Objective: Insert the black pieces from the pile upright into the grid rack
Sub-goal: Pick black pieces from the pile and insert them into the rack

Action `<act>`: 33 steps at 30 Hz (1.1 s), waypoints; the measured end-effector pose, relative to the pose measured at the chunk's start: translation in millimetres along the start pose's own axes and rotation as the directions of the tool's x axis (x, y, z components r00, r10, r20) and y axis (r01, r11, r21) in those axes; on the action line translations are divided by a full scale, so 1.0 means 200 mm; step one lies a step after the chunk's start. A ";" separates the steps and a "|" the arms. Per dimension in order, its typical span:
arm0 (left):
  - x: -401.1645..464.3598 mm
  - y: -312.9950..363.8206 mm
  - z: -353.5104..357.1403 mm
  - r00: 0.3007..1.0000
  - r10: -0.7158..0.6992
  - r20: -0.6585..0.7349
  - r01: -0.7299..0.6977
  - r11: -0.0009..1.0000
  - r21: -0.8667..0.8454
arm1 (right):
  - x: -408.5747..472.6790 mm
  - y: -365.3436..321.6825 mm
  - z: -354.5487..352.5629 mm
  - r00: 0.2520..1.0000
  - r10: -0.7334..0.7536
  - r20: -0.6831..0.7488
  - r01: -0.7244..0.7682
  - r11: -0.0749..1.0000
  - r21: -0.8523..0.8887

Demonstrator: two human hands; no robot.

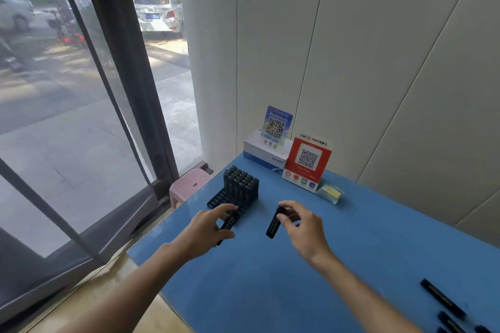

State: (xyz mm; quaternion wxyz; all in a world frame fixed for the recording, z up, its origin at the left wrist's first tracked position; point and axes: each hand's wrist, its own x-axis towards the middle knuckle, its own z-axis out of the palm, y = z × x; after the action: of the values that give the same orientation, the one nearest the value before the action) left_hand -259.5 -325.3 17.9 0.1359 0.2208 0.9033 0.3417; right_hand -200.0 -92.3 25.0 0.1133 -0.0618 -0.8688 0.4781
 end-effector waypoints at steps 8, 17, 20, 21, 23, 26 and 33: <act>0.31 -0.24 -0.14 0.993 0.069 0.098 -0.067 0.997 -0.025 | 0.21 -0.03 0.19 0.993 0.074 -0.095 -0.073 0.997 0.015; 0.61 -0.50 -0.39 0.959 0.218 0.180 -0.219 0.976 -0.018 | 0.38 -0.19 0.53 0.956 0.148 -0.252 -0.157 0.987 -0.018; 0.67 -0.53 -0.45 0.942 0.234 0.239 -0.224 0.972 -0.067 | 0.38 -0.24 0.61 0.938 0.156 -0.310 -0.174 0.984 -0.033; 0.68 -0.54 -0.46 0.935 0.244 0.257 -0.227 0.969 -0.093 | 0.38 -0.25 0.63 0.933 0.162 -0.322 -0.183 0.982 -0.036; 0.69 -0.54 -0.47 0.924 0.268 0.273 -0.238 0.962 -0.137 | 0.38 -0.26 0.66 0.925 0.180 -0.335 -0.203 0.979 -0.035; 0.71 -0.55 -0.47 0.908 0.317 0.274 -0.278 0.945 -0.173 | 0.38 -0.29 0.69 0.914 0.202 -0.352 -0.227 0.973 -0.030; 0.77 -0.58 -0.44 0.880 0.394 0.263 -0.356 0.916 -0.183 | 0.38 -0.30 0.70 0.905 0.195 -0.379 -0.238 0.969 -0.071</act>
State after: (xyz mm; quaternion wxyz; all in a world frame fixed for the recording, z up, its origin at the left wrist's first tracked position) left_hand -463.9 -376.3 -12.0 0.2143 0.4309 0.7887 0.3825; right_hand -309.6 -221.8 13.4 0.2168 -0.2530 -0.8459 0.4165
